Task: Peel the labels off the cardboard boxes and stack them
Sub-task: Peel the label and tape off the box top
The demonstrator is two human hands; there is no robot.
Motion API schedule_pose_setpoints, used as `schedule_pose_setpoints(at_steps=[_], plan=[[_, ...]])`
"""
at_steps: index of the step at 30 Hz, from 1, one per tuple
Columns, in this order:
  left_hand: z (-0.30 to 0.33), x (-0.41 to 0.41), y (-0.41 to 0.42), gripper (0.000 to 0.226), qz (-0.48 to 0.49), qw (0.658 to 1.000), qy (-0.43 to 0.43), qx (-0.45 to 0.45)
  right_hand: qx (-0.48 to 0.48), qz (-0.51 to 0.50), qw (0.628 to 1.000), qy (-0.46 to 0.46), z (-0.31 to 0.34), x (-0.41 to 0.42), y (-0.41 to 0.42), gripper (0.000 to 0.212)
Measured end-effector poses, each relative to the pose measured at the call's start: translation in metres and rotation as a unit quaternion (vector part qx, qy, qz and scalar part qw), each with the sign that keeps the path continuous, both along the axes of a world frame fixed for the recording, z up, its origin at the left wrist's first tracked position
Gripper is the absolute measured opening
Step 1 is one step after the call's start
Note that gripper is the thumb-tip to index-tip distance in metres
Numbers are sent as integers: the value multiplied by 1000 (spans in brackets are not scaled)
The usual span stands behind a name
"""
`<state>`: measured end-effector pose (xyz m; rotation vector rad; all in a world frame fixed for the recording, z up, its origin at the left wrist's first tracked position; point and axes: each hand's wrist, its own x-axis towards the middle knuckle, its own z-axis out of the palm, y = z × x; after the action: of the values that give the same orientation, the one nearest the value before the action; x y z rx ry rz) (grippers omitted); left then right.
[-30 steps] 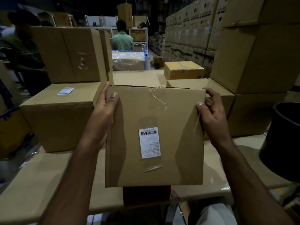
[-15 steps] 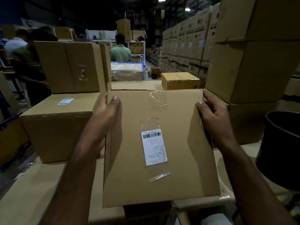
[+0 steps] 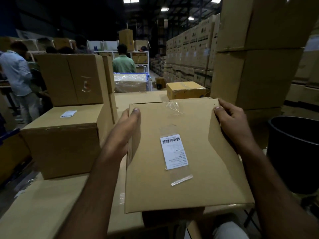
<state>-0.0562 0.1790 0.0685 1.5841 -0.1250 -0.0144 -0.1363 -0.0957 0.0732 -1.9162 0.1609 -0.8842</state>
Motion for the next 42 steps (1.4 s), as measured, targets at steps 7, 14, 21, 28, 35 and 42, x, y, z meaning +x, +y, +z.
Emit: schedule_pose_setpoints(at_steps=[7,14,21,28,35,42], plan=[[-10,19,-64,58,-46,999,-10,-1,8,-67,996,65,1,-11,-46,46],[-8,46,-85,82,-28,996,-31,84,-32,-111,989,90,5,-2,-57,39],[-9,37,-71,55,28,970,-174,169,-61,-98,987,109,-1,15,-42,48],[-3,46,-77,33,41,928,-248,274,-144,-128,974,122,0,22,-35,48],[-4,55,-82,37,41,931,-236,275,-182,-129,966,133,1,32,-38,43],[-5,74,-89,36,41,929,-219,296,-194,-129,959,162,-1,51,-47,42]])
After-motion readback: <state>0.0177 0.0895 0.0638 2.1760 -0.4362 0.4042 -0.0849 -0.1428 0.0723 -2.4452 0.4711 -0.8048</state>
